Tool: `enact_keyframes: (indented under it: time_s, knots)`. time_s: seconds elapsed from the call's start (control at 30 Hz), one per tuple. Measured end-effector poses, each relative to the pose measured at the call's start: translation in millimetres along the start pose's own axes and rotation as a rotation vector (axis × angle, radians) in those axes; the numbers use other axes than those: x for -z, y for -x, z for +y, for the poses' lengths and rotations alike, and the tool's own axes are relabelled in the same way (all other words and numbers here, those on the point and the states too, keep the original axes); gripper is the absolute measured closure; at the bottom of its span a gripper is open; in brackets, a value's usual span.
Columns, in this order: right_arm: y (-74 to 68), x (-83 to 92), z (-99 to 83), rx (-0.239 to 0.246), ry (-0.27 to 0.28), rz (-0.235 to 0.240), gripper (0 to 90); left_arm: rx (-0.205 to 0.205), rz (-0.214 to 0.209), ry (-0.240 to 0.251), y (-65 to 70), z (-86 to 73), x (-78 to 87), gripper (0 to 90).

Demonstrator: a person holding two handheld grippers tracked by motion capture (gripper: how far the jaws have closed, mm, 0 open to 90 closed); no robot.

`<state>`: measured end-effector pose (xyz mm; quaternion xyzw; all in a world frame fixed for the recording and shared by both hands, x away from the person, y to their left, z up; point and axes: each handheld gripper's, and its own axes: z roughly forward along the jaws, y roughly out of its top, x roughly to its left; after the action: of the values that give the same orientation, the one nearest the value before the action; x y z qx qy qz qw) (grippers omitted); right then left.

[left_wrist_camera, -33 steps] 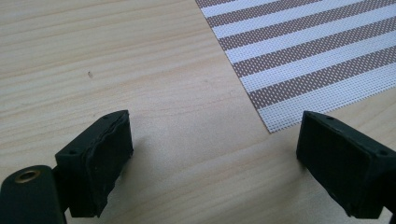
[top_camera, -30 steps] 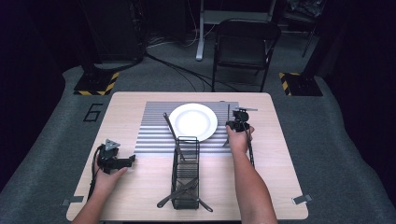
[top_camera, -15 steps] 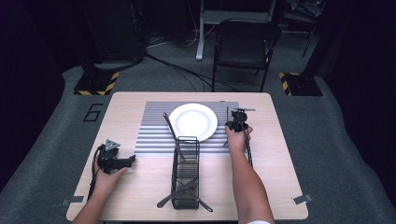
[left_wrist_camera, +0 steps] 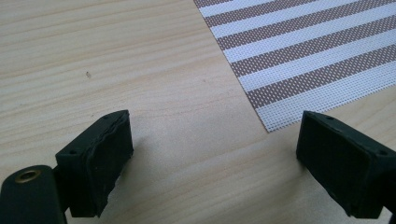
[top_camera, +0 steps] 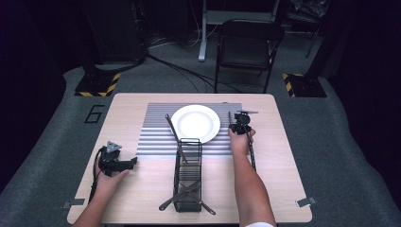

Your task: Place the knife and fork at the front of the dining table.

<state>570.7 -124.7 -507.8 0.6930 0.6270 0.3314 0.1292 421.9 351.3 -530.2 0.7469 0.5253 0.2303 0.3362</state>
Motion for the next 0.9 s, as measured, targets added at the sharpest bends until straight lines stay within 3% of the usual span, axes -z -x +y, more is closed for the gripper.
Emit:
enact_keyframes:
  time_s: [0.17,0.53,0.9]
  knots:
    - [-0.8,0.3,-0.1,-0.008,0.005,0.001,82.3,0.0,-0.001,0.0,0.0,0.0,-0.1,10.5]
    - [1.6,3.7,1.3,-0.009,0.017,-0.028,85.9,0.0,-0.001,0.004,0.0,-0.1,-0.3,10.5]
    - [10.1,6.6,1.7,-0.049,0.011,-0.025,83.4,0.0,-0.001,0.0,0.0,0.0,0.0,10.5]
